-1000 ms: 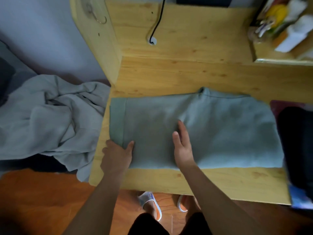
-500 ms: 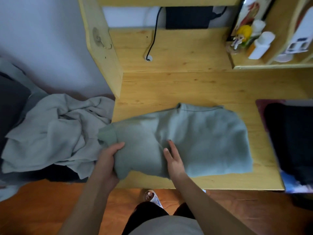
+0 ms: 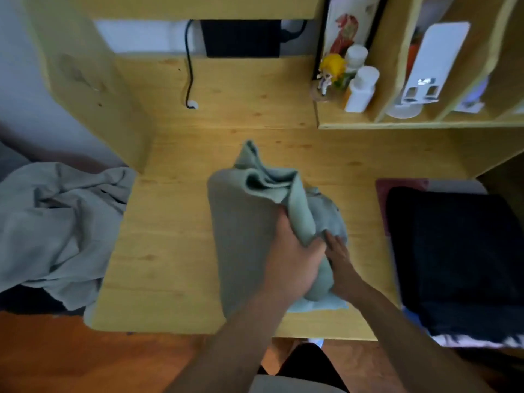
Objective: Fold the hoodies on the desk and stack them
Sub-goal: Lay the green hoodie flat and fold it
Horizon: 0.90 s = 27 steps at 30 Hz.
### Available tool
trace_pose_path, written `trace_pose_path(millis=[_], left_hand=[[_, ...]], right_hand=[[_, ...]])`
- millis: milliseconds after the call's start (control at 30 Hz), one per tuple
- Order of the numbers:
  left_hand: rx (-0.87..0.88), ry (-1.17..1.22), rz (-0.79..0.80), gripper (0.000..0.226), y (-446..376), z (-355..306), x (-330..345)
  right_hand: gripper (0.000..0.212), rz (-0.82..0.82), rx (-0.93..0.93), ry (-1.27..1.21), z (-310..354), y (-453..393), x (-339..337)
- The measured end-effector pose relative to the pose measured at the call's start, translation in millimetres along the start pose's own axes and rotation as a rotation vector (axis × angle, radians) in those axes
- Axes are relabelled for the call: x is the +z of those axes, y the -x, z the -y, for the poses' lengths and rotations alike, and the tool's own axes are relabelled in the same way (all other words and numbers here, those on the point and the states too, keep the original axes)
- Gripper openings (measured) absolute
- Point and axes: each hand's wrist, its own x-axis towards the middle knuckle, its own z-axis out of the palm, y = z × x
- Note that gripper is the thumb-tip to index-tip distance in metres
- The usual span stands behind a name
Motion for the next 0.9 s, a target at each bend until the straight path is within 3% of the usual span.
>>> trace_pose_path(millis=[100,200,300,333,400,467,533,633,700,733,767,867,900], left_hand=[[-0.090,-0.431,0.068,0.093,-15.7,39.9,89.1],[-0.118,-0.774,0.120,0.093,-30.8,66.7,126.1],[-0.119,-0.542,0.239,0.063,-25.4,58.3,123.1],[-0.026,-0.497,0.236,0.050,-16.3,58.0,110.5],[0.239,-0.590,0.060,0.041,4.3,72.8,72.5],[0.438,-0.823,-0.177,0.047,24.5,95.5,27.9],[0.327,-0.908,-0.252,0.075,40.0,121.7,-14.7],[0.066,-0.699,-0.153,0.106,46.5,148.0,-53.9],[-0.020,-0.326,-0.144,0.095,43.2,155.4,-63.0],[-0.065,-0.190,-0.188,0.086,40.1,157.1,-67.2],[-0.120,-0.092,-0.228,0.080,37.3,158.1,-71.7],[-0.264,0.171,-0.224,0.073,32.0,162.9,-79.5],[-0.279,0.205,-0.221,0.072,30.0,161.5,-80.7]], right_hand=[[0.038,-0.091,0.207,-0.674,-7.8,-1.5,-32.5],[0.044,-0.087,0.348,-0.827,-29.4,-14.3,-62.5],[0.056,-0.042,0.383,-0.555,-22.2,-23.5,-64.0],[0.056,-0.041,0.352,-0.457,-11.4,-23.6,-60.7],[0.065,-0.091,0.300,-0.172,5.1,-23.0,-50.8],[0.063,-0.113,0.315,0.087,11.8,-19.2,-43.8],[0.049,-0.094,0.382,0.029,13.5,-16.0,-45.3],[0.024,-0.060,0.490,-0.438,19.6,-9.5,-58.6],[0.014,0.006,0.528,-0.826,30.1,1.3,-60.5],[0.014,0.024,0.521,-0.862,28.5,6.1,-53.2],[0.015,0.029,0.517,-0.788,26.6,13.3,-43.1],[0.026,-0.003,0.459,-0.165,12.4,30.0,-6.3],[0.027,-0.027,0.429,-0.060,11.7,33.1,0.4]])
